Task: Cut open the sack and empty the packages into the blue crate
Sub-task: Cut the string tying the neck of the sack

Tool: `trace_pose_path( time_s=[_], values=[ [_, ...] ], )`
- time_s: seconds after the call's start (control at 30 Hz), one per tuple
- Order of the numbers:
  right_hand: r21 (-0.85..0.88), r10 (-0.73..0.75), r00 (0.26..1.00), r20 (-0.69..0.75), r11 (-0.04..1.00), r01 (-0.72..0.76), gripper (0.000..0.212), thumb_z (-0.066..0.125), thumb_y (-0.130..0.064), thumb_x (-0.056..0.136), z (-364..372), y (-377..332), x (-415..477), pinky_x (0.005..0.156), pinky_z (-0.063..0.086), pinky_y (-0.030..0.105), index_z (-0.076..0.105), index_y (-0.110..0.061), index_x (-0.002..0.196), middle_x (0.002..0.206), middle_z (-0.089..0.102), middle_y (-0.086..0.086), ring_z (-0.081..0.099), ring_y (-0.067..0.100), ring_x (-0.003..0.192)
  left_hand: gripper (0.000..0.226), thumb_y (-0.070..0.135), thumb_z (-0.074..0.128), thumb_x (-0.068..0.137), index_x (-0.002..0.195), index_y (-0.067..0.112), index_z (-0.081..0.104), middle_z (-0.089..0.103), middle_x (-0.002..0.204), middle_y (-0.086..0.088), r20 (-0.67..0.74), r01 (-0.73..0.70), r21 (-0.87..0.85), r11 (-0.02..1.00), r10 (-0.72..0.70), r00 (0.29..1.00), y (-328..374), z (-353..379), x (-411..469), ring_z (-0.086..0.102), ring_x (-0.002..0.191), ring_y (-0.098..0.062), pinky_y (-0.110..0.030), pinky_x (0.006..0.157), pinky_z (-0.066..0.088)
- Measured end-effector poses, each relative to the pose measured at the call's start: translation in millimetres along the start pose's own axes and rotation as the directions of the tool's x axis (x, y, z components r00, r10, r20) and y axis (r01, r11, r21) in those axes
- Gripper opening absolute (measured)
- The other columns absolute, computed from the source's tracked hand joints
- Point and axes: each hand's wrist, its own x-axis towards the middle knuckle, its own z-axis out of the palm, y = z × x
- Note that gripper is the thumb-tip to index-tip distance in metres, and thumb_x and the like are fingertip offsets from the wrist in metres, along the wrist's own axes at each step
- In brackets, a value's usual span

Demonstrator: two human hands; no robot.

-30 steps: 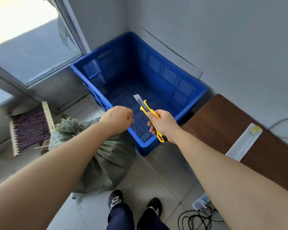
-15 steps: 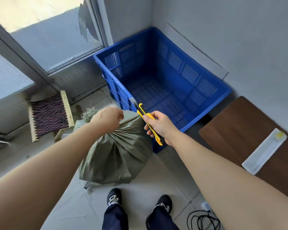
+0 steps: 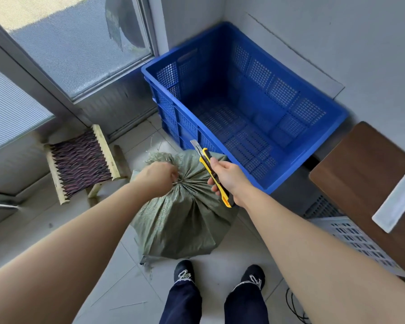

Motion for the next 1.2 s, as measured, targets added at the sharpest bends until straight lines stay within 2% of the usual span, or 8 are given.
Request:
trace_pose_path(
  time_s=[0.13, 0.3, 0.47, 0.63, 0.9, 1.0, 1.07, 1.2],
  values=[
    [-0.006, 0.014, 1.0, -0.023, 1.0, -0.014, 0.027, 0.044, -0.043, 0.099, 17.3, 5.8, 11.7, 0.055, 0.045, 0.028, 0.06, -0.023, 0.09, 0.076, 0.06, 0.007, 0.053, 0.017, 0.061, 0.039, 0.0, 0.043, 0.087, 0.112, 0.017, 0.067, 0.07, 0.108, -0.001, 0.029, -0.026, 0.036, 0.999, 0.025, 0.999, -8.3, 7.0, 8.6, 0.066, 0.095, -0.019, -0.028, 0.074, 0.052],
    [-0.039, 0.031, 0.999, -0.023, 0.999, -0.032, 0.024, 0.056, -0.036, 0.094, 28.2, 22.6, 35.2, 0.06, 0.042, 0.032, 0.057, -0.015, 0.105, 0.076, 0.057, 0.004, 0.052, 0.016, 0.068, 0.043, 0.0, 0.042, 0.09, 0.119, 0.023, 0.064, 0.065, 0.118, -0.003, 0.084, -0.016, 0.184, 0.983, 0.0, 0.996, -9.7, 26.2, 25.4, 0.064, 0.103, -0.025, -0.032, 0.066, 0.048],
    [-0.026, 0.086, 0.995, -0.046, 0.996, -0.087, 0.022, 0.056, -0.033, 0.094, 26.4, 35.8, 61.7, 0.057, 0.042, 0.026, 0.055, -0.014, 0.105, 0.083, 0.058, 0.004, 0.053, 0.015, 0.071, 0.059, -0.005, 0.043, 0.083, 0.133, 0.025, 0.054, 0.053, 0.14, 0.001, 0.198, -0.178, 0.223, 0.958, 0.135, 0.971, -14.8, 54.1, 60.0, 0.052, 0.127, -0.024, -0.039, 0.101, 0.047],
    [-0.035, 0.141, 0.99, -0.019, 0.989, -0.141, 0.026, 0.055, -0.034, 0.095, 15.0, 43.3, 86.4, 0.056, 0.042, 0.023, 0.055, -0.014, 0.112, 0.085, 0.058, 0.004, 0.053, 0.014, 0.07, 0.057, 0.004, 0.041, 0.092, 0.144, 0.026, 0.04, 0.034, 0.155, 0.006, 0.308, -0.326, 0.395, 0.859, 0.21, 0.928, -22.0, 70.9, 92.8, 0.025, 0.146, -0.015, -0.04, 0.12, 0.015],
    [-0.073, 0.135, 0.99, 0.041, 0.989, -0.132, 0.025, 0.058, -0.032, 0.093, 10.9, 51.1, 118.7, 0.062, 0.043, 0.029, 0.056, -0.015, 0.111, 0.084, 0.059, 0.002, 0.055, 0.013, 0.072, 0.034, 0.015, 0.049, 0.09, 0.121, 0.026, 0.057, 0.058, 0.119, 0.005, 0.279, -0.304, 0.574, 0.761, 0.167, 0.946, -36.1, 74.3, 116.1, 0.05, 0.118, -0.018, -0.037, 0.107, 0.029],
    [-0.047, 0.146, 0.988, 0.058, 0.988, -0.144, 0.017, 0.057, -0.03, 0.094, 19.0, 50.3, 122.1, 0.058, 0.041, 0.027, 0.058, -0.015, 0.102, 0.078, 0.057, 0.001, 0.052, 0.013, 0.067, 0.027, 0.023, 0.042, 0.097, 0.121, 0.019, 0.054, 0.062, 0.119, -0.002, 0.319, -0.268, 0.489, 0.83, 0.116, 0.941, -38.7, 65.1, 119.6, 0.056, 0.116, -0.022, -0.037, 0.106, 0.036],
    [-0.047, 0.151, 0.987, 0.064, 0.988, -0.148, 0.015, 0.056, -0.031, 0.094, 27.7, 48.9, 122.8, 0.058, 0.039, 0.028, 0.059, -0.016, 0.09, 0.075, 0.054, 0.003, 0.05, 0.014, 0.064, 0.025, 0.027, 0.039, 0.098, 0.115, 0.016, 0.053, 0.065, 0.11, -0.006, 0.335, -0.201, 0.392, 0.898, 0.064, 0.94, -41.0, 59.7, 120.3, 0.06, 0.106, -0.026, -0.036, 0.093, 0.045],
    [-0.016, 0.163, 0.985, 0.057, 0.987, -0.162, 0.022, 0.055, -0.035, 0.094, 47.4, 45.8, 123.5, 0.055, 0.038, 0.029, 0.058, -0.015, 0.085, 0.072, 0.052, 0.001, 0.048, 0.012, 0.059, 0.023, 0.027, 0.044, 0.095, 0.111, 0.017, 0.057, 0.065, 0.11, -0.007, 0.301, -0.059, 0.167, 0.984, 0.006, 0.954, -48.3, 56.7, 121.8, 0.06, 0.103, -0.028, -0.032, 0.08, 0.044]
  ],
)
